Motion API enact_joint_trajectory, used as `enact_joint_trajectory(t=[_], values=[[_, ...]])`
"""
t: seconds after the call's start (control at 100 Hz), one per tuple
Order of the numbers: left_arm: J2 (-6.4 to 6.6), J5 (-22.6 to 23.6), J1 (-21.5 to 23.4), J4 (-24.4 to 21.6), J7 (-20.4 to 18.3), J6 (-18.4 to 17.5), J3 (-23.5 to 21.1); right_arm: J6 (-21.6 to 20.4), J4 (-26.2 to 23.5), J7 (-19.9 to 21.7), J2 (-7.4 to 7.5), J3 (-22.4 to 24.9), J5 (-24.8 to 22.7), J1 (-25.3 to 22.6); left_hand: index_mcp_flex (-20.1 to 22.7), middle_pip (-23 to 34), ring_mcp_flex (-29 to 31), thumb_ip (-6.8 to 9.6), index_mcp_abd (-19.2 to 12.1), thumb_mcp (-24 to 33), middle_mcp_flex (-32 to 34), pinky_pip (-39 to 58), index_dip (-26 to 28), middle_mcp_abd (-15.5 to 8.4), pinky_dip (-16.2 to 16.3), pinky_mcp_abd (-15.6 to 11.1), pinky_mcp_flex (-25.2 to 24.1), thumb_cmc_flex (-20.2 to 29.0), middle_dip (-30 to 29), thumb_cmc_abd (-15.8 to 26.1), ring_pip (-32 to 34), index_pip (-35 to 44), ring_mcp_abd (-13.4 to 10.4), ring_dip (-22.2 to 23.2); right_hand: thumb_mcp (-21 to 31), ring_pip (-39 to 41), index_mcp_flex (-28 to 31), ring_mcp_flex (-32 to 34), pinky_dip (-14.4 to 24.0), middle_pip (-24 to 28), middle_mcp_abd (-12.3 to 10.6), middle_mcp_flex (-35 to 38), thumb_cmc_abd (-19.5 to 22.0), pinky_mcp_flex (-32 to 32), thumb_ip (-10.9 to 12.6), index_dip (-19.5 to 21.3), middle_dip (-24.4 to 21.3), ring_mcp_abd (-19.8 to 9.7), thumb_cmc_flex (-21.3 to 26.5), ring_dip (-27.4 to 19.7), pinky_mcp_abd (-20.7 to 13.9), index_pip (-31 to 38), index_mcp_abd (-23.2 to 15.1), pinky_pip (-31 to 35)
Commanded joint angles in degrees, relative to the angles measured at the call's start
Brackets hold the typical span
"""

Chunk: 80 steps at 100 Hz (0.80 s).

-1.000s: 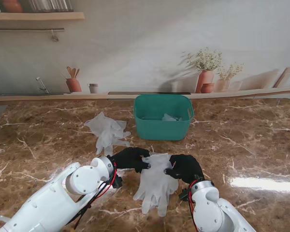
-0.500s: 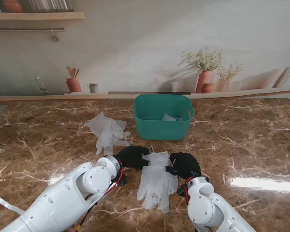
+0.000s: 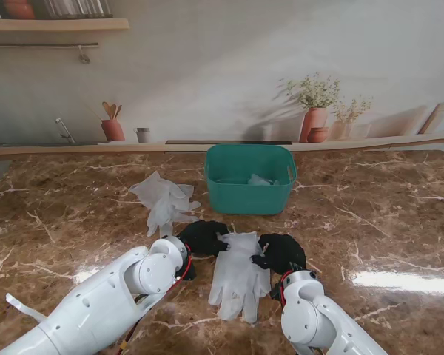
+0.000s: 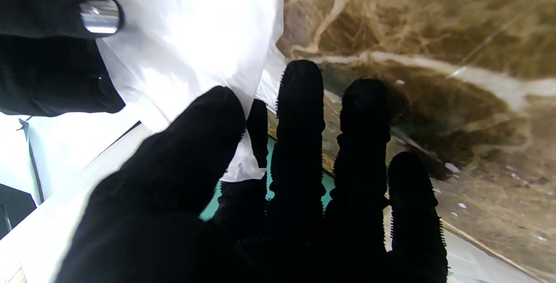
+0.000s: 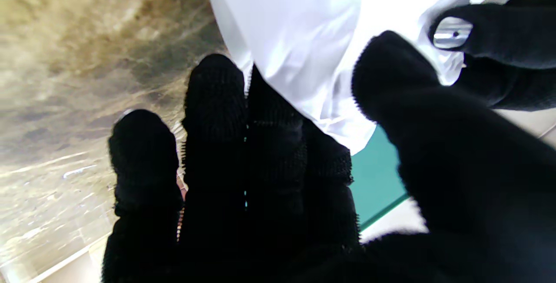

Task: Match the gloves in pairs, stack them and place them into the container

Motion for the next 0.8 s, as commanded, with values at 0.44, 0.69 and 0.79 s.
enact_joint_trajectory(t=[0.44, 0.69, 0.79], values=[[1.59, 5.0, 2.2, -1.4, -0.4, -0.4, -2.8, 6.8, -4.0, 2.2, 1.85, 1.9, -9.6, -3.1, -8.0, -20.1, -33.3, 2.05, 6.5, 1.4, -44.8, -30.2, -24.7, 1.4, -23.7, -5.8, -8.5, -11.2, -13.6, 1.4, -31.9, -43.0, -3.8, -25.3, -6.0, -19.8, -14.3, -21.4, -2.7, -13.4, -0.4, -27.6, 5.2, -15.9, 8.6, 12.0, -8.4, -1.7, -10.6, -9.5, -4.7, -26.5, 2.2, -15.3], [3.47, 8.2, 8.4, -8.8, -0.8, -2.8, -9.8, 5.6, -6.0, 3.2, 2.59, 2.1, -13.4, -1.4, -7.5, -20.4, -36.2, 2.41, 6.8, -2.7, -46.1, -39.4, -25.3, 0.7, -29.7, -9.3, -7.8, -11.5, -13.9, 2.2, -32.9, -44.0, -6.2, -27.7, -5.9, -27.4, -14.3, -22.6, -6.4, -15.2, -0.1, -30.4, 5.1, -15.7, 8.8, 11.9, -11.9, -2.2, -9.4, -14.9, -5.1, -26.3, 2.4, -22.3], [4.23, 9.2, 11.9, -12.6, -1.7, -3.7, -13.4, 4.7, -6.2, 5.9, 3.22, 1.3, -14.8, 0.6, -7.2, -20.8, -36.4, 2.54, 7.1, -4.1, -45.9, -41.0, -25.2, 0.5, -30.4, -9.9, -7.7, -11.2, -14.1, 3.1, -33.3, -43.8, -6.9, -28.3, -5.0, -31.3, -14.6, -23.2, -8.5, -17.2, -0.1, -31.5, 4.5, -15.4, 8.6, 11.6, -14.1, -2.3, -8.8, -17.9, -5.5, -26.7, 2.1, -24.3]])
